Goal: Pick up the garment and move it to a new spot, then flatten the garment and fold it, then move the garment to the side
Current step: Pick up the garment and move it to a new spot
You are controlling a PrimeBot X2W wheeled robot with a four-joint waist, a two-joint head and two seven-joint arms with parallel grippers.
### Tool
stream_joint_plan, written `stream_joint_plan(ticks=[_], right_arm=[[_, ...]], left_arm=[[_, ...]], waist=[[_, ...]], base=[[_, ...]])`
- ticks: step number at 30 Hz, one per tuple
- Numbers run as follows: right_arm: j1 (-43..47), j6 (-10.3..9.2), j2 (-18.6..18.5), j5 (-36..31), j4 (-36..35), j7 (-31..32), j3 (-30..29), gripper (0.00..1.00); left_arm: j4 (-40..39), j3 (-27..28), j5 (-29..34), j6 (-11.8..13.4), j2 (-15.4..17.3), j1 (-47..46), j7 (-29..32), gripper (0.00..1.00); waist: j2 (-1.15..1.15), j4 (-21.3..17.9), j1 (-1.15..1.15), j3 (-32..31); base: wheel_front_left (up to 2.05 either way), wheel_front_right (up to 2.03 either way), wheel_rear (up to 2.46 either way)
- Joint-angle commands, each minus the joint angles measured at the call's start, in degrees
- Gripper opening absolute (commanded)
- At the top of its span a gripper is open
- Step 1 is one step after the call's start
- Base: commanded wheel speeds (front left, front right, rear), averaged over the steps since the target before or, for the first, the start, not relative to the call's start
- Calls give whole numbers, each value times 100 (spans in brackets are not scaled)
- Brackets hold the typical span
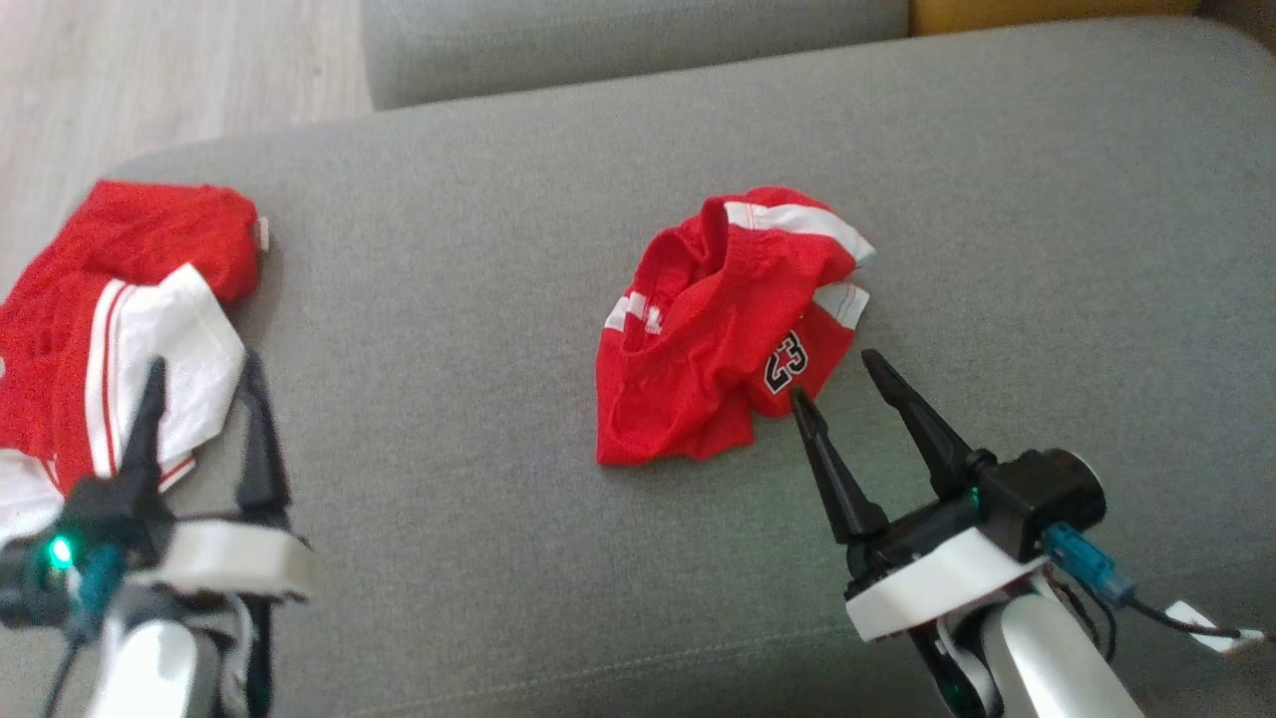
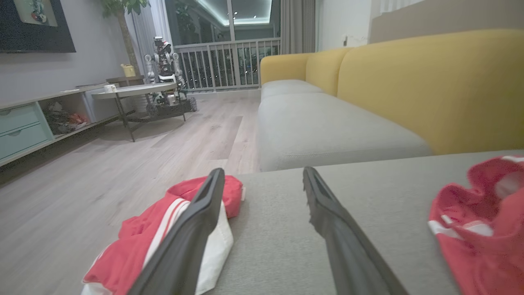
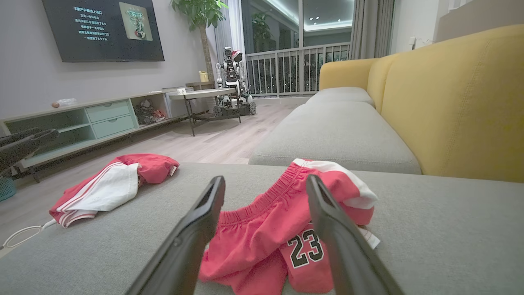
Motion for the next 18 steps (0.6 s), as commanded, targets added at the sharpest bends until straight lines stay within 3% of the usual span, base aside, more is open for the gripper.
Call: stream_joint_plan(ticks=[1,6,9,18], right_arm=[[-68,0,13,-51,-151,-52,72,100],[92,0,13,-194,-102,-52,-49,100],[183,0,13,-226,-46,-52,-82,100],[330,0,13,-211,179,-52,-66,100]], left_arm=[[-351,266,76,17,61,-127,-69,100],[-1108,86,482,-211,-307,427,-69,100],[-1359,-52,876,-179,-462,680,-69,100],[-1049,114,645,-515,-1078,1256,-70,100]], waist=[[0,-18,0,-116],[0,8,0,-238],[0,7,0,-282],[0,-44,0,-459]], base=[[0,0,0],[0,0,0],[0,0,0],[0,0,0]])
